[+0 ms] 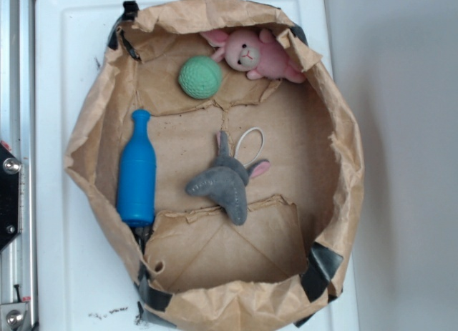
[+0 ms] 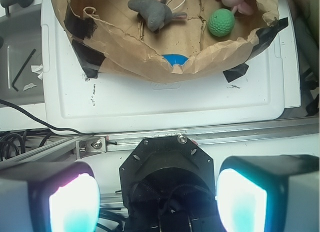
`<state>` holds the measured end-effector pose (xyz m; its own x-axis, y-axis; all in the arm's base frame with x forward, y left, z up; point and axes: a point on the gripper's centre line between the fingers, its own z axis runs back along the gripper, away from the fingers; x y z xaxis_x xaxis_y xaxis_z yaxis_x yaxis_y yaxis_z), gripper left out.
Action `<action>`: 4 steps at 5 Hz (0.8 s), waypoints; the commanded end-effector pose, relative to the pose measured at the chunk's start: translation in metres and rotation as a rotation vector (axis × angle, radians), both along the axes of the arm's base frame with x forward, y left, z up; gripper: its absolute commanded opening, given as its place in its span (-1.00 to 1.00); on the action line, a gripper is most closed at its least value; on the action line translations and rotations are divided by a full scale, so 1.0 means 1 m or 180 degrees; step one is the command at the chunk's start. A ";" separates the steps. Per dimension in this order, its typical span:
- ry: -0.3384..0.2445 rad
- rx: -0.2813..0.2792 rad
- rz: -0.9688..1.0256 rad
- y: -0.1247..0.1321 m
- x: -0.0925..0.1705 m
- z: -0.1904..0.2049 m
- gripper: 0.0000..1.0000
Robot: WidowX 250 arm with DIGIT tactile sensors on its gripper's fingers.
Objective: Grab the pink bunny.
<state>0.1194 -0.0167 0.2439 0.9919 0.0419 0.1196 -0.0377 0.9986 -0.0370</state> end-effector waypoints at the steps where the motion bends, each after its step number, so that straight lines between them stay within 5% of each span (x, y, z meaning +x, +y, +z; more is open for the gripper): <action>1: 0.0000 0.0000 0.0000 0.000 0.000 0.000 1.00; 2: -0.0062 -0.0192 0.0193 0.001 0.050 -0.001 1.00; 3: -0.0200 -0.0163 0.0268 0.002 0.100 -0.006 1.00; 4: -0.0607 -0.0241 -0.0139 0.008 0.149 -0.007 1.00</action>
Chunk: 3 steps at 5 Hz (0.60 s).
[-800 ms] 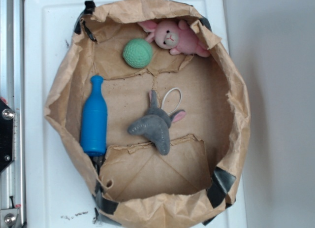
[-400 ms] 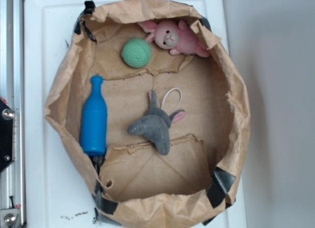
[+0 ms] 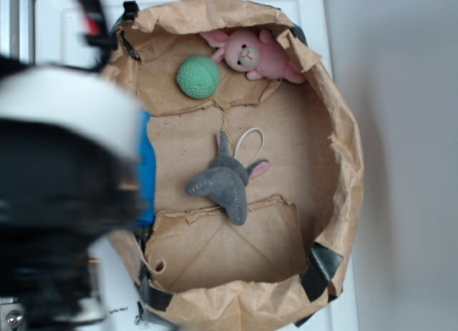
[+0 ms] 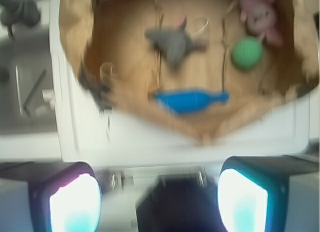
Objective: Grab the pink bunny.
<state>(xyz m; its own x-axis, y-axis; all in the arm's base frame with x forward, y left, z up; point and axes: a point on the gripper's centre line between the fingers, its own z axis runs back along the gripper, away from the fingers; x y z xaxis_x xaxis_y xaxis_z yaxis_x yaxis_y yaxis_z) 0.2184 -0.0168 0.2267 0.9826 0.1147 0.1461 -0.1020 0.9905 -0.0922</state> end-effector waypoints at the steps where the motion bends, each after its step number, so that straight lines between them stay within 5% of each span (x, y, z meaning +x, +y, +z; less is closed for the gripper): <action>1: -0.0677 -0.0162 -0.1054 0.018 0.080 0.002 1.00; 3: -0.0611 -0.0114 -0.1358 0.030 0.100 -0.003 1.00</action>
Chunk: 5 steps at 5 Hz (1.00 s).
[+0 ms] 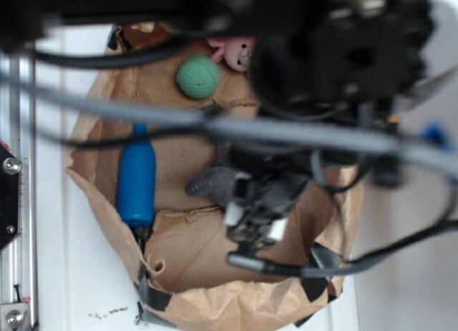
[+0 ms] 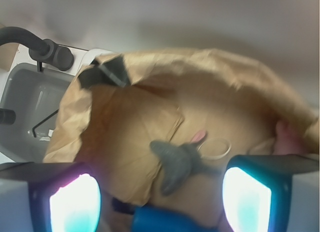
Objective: Grab the pink bunny.
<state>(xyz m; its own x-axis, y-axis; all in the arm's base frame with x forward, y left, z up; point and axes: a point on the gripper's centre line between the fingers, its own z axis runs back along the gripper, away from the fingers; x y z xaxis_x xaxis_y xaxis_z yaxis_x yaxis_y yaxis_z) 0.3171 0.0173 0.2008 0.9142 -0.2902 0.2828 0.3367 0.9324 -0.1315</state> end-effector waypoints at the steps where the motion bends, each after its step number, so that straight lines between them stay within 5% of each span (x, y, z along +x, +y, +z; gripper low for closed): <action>1: -0.0185 0.0026 0.0026 -0.004 0.002 0.023 1.00; 2: -0.0185 0.0026 0.0026 -0.004 0.002 0.023 1.00; 5: -0.0099 0.0635 0.0026 -0.006 -0.002 -0.111 1.00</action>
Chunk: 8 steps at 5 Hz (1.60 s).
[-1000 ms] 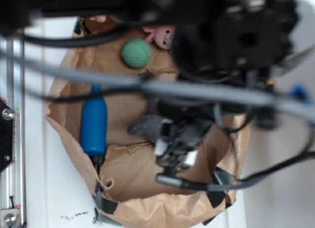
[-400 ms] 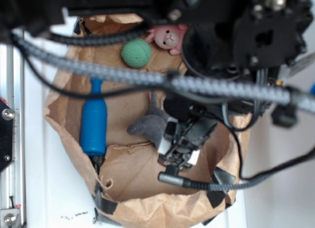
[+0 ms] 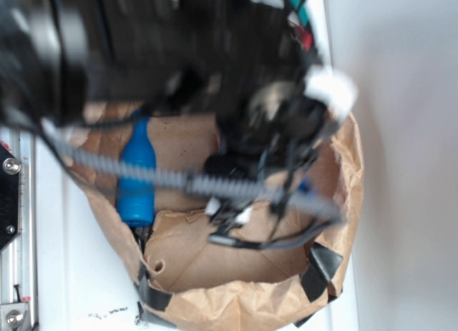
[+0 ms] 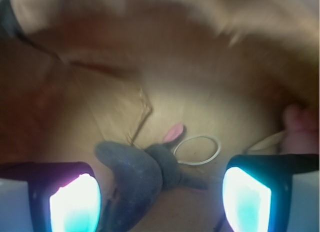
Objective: Grab the pink bunny.
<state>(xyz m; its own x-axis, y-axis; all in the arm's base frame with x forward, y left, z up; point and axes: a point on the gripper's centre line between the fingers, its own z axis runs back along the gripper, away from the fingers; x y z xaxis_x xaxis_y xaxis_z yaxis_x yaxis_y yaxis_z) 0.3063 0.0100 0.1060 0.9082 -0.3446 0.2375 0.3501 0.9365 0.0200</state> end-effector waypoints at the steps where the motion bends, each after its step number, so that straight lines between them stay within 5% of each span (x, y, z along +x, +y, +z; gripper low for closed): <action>1: -0.0127 0.0300 0.0289 0.011 0.021 -0.027 1.00; 3: -0.0399 0.0332 0.0708 0.028 0.030 0.005 1.00; 4: -0.0323 0.0104 0.0906 0.042 0.027 0.037 1.00; 5: -0.0347 0.0160 0.1155 0.058 0.023 0.043 1.00; 6: -0.0398 0.0528 0.1550 0.064 0.022 0.026 1.00; 8: -0.0448 0.0519 0.2207 0.079 0.037 0.009 1.00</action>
<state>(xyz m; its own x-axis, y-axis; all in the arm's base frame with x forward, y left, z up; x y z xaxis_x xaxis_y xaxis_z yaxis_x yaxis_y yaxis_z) 0.3357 0.0894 0.0927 0.9226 0.2429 0.2997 -0.3071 0.9326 0.1896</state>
